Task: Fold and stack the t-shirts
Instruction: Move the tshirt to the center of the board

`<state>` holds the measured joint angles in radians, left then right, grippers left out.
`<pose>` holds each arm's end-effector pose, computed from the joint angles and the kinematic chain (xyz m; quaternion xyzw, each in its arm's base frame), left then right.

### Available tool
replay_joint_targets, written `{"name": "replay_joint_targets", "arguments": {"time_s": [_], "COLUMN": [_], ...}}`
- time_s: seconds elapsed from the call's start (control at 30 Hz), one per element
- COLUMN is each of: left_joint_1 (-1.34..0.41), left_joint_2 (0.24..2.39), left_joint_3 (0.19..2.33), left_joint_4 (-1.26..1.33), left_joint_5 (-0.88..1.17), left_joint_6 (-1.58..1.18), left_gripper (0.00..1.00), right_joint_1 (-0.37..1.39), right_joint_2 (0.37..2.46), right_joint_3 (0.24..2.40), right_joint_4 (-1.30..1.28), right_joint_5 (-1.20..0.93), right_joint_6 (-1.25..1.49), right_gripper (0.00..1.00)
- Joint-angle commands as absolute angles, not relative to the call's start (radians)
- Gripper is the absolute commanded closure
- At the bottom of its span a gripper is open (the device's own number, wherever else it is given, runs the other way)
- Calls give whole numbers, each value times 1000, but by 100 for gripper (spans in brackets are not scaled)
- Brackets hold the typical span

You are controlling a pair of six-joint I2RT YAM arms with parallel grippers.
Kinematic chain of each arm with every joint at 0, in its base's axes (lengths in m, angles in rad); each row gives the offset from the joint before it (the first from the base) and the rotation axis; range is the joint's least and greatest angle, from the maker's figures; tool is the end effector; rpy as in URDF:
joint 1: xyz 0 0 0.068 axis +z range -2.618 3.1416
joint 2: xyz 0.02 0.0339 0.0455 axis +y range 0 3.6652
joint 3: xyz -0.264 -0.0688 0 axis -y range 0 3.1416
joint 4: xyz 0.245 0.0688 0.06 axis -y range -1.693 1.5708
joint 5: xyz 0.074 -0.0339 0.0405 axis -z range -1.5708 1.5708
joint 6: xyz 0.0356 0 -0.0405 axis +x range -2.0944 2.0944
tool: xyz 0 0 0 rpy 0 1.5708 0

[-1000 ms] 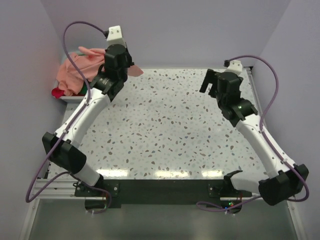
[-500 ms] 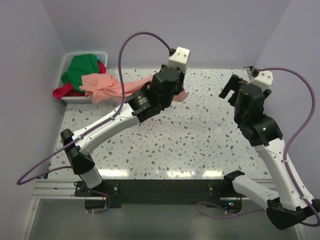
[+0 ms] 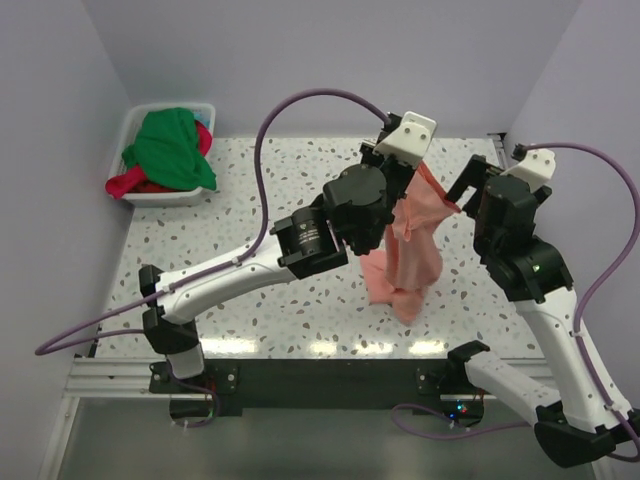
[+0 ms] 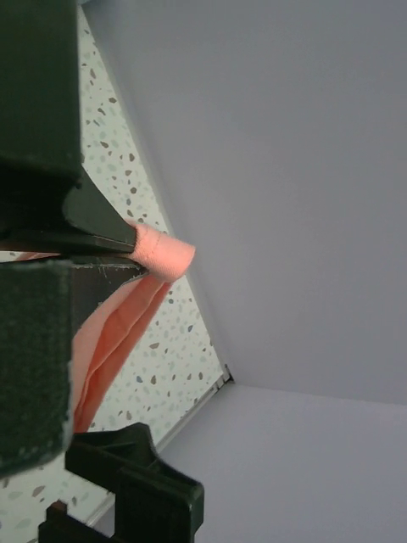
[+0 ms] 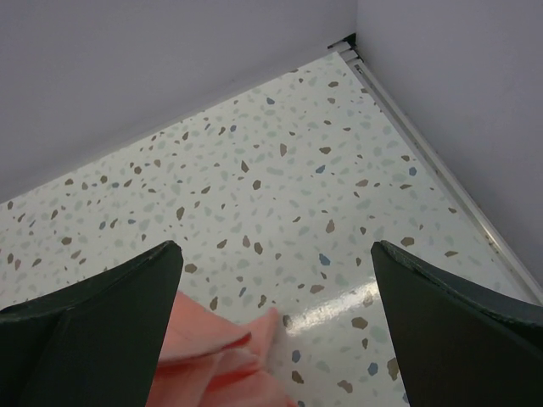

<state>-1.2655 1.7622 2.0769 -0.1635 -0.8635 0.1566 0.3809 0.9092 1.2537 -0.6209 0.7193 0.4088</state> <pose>0.1402 -0.3549 0.5202 0.1458 0.6556 -0.1308 0.7293 0.1620 0.0396 0.4335 0.2226 0.7437 -0.0421 0.6290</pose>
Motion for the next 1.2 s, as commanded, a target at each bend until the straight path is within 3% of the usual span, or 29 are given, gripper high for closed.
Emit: {"name": "replay_joint_targets", "arguments": {"time_s": [0.0,0.17,0.33,0.43,0.53,0.57,0.67,0.77,0.9,0.93,1.03,1.17], "left_joint_1": [-1256,-1252,-1238,-1221,-1210,-1209,-1209,-1213,-1229,-1230,-1172,-1083], "left_joint_2": [1663,1511,1445,1427,1405,1396,1356,1313,1264,1252,1285,1388], "left_joint_3": [1874,1603,1454,1401,1375,1347,1261,1188,1135,1141,1289,1358], "left_joint_4": [166,749,974,953,760,658,486,233,-35,-231,-783,-1187], "left_joint_5": [-1050,-1264,-1324,-1341,-1361,-1368,-1449,-1543,-1533,-1516,-1409,-1316], "left_joint_6": [276,573,696,663,504,407,205,-72,-322,-397,-1016,-1371], "left_gripper": [100,100,100,100,96,67,19,4,0,0,0,0], "right_joint_1": [383,382,382,383,383,383,382,383,382,382,383,382], "right_joint_2": [893,905,925,933,936,937,943,942,948,953,971,976], "right_joint_3": [1247,1233,1215,1204,1190,1187,1174,1146,1086,1077,1045,1000], "right_joint_4": [-617,-607,-597,-591,-581,-580,-580,-577,-560,-555,-555,-545], "right_joint_5": [735,703,672,660,640,634,618,594,531,517,463,433], "right_joint_6": [425,426,440,448,456,454,456,453,448,446,451,460], "right_gripper": [1,1,1,1,1,1,1,1,1,1,1,1]}}
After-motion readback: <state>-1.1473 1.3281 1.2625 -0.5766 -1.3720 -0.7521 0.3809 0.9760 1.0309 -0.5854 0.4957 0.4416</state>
